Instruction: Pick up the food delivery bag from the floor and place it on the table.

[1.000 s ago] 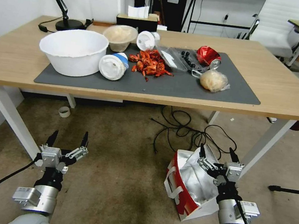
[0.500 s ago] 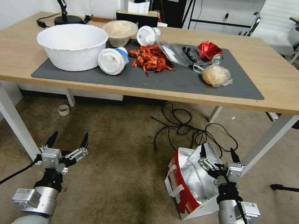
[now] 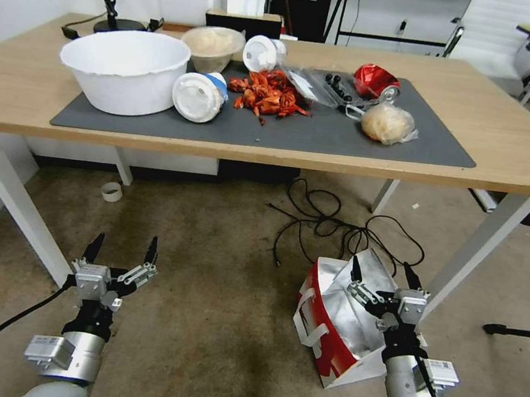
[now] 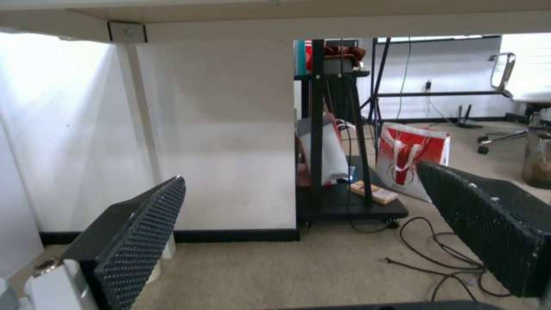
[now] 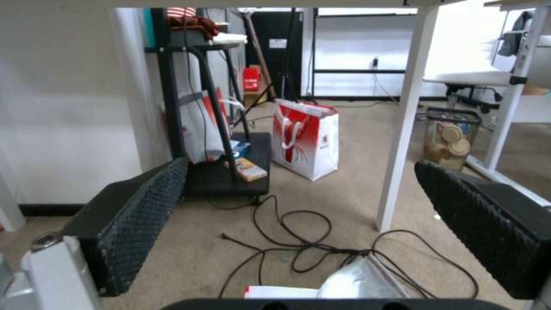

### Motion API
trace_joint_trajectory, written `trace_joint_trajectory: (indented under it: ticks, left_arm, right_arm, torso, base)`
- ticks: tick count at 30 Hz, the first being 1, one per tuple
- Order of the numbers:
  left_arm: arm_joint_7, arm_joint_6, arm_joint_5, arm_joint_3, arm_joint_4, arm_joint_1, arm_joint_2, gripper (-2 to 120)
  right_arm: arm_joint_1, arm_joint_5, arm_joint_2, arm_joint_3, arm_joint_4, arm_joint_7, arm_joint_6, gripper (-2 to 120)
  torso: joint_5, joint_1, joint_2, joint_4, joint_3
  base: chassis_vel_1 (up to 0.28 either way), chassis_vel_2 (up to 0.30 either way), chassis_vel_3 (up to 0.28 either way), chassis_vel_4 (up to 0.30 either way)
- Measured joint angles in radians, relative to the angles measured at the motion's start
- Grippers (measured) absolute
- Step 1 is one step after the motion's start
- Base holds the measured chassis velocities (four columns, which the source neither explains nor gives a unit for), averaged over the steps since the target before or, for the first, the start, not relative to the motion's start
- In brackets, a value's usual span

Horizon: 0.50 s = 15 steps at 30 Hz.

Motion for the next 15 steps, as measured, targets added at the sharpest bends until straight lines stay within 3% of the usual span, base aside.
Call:
trace_joint_trajectory:
  ticks: [15]
  left_arm:
    - [-0.001, -0.002, -0.009, 0.000, 0.002, 0.001, 0.005, 100]
  right_arm:
    - [-0.002, -0.001, -0.008, -0.001, -0.001, 0.000, 0.002, 100]
  torso:
    - [0.0000, -0.016, -0.057, 0.0000, -0.040]
  base:
    - [0.000, 0.000, 0.000, 0.000]
